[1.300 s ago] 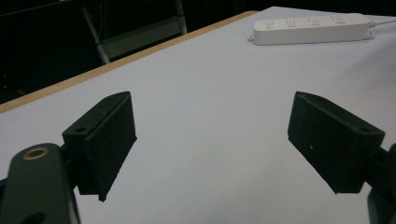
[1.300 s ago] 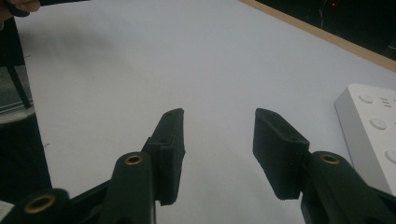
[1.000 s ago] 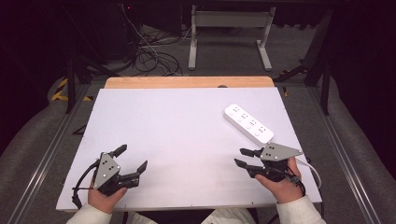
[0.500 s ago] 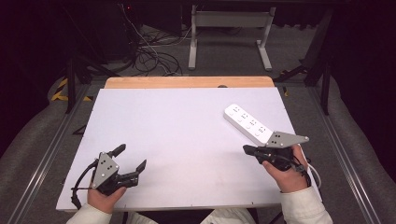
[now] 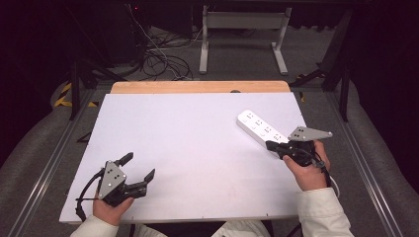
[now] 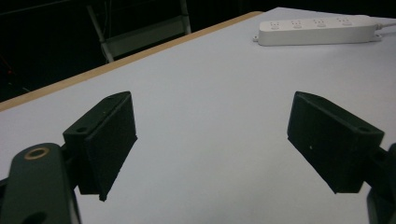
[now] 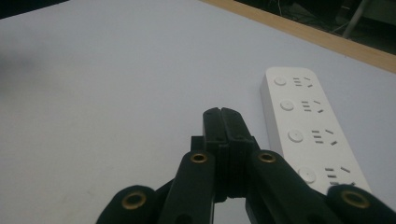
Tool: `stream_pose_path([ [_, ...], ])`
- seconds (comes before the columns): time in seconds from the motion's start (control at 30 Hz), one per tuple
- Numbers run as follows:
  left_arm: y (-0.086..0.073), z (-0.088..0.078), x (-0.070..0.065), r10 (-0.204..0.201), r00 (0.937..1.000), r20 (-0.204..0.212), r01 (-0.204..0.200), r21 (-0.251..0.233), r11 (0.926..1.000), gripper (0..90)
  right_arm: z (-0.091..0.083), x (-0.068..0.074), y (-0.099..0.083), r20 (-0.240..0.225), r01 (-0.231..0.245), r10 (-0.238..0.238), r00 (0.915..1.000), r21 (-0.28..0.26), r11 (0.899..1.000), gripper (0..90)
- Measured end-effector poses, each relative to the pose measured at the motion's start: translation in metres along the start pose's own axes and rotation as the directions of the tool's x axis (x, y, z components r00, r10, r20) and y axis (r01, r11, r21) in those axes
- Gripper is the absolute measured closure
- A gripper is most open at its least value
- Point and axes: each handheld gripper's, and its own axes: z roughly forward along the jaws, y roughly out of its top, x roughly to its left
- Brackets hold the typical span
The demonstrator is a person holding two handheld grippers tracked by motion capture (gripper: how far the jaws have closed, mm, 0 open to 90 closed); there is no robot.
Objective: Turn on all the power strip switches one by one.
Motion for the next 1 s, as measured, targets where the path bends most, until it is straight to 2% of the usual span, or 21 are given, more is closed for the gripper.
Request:
stream_pose_path([
  [0.07, 0.0, 0.0, 0.0, 0.001, 1.0, 0.0, -0.001, -0.001, 1.0, 15.9, 0.001, -0.002, 0.0, 0.007, -0.006, 0.006, 1.0, 0.004, 1.0, 90.0],
  [0.2, -0.001, 0.001, -0.001, -0.007, 1.0, 0.003, 0.007, 0.005, 1.0, 15.9, 0.005, -0.016, -0.003, 0.059, -0.037, 0.036, 0.9976, 0.021, 0.999, 90.0],
  [0.4, -0.001, 0.001, 0.0, -0.006, 1.0, 0.001, 0.006, 0.011, 0.9999, 15.9, 0.013, -0.029, -0.006, 0.088, -0.056, 0.052, 0.9948, 0.049, 0.997, 90.0],
  [0.53, -0.001, 0.002, -0.001, -0.006, 1.0, 0.002, 0.006, 0.009, 0.9999, 15.9, 0.016, -0.03, -0.007, 0.091, -0.05, 0.045, 0.9949, 0.062, 0.997, 90.0],
  [0.63, -0.001, 0.001, 0.0, -0.005, 1.0, 0.003, 0.005, 0.011, 0.9999, 15.9, 0.02, -0.031, -0.007, 0.113, -0.05, 0.042, 0.9928, 0.069, 0.996, 90.0],
  [0.83, -0.001, 0.001, -0.001, -0.004, 1.0, 0.001, 0.004, 0.009, 1.0, 15.9, 0.032, -0.039, -0.01, 0.145, -0.082, 0.066, 0.9872, 0.108, 0.991, 90.0],
  [1.0, -0.001, 0.002, -0.001, -0.009, 0.9999, 0.006, 0.008, 0.016, 0.9998, 15.9, 0.041, -0.044, -0.012, 0.178, -0.089, 0.064, 0.9819, 0.136, 0.987, 90.0],
])
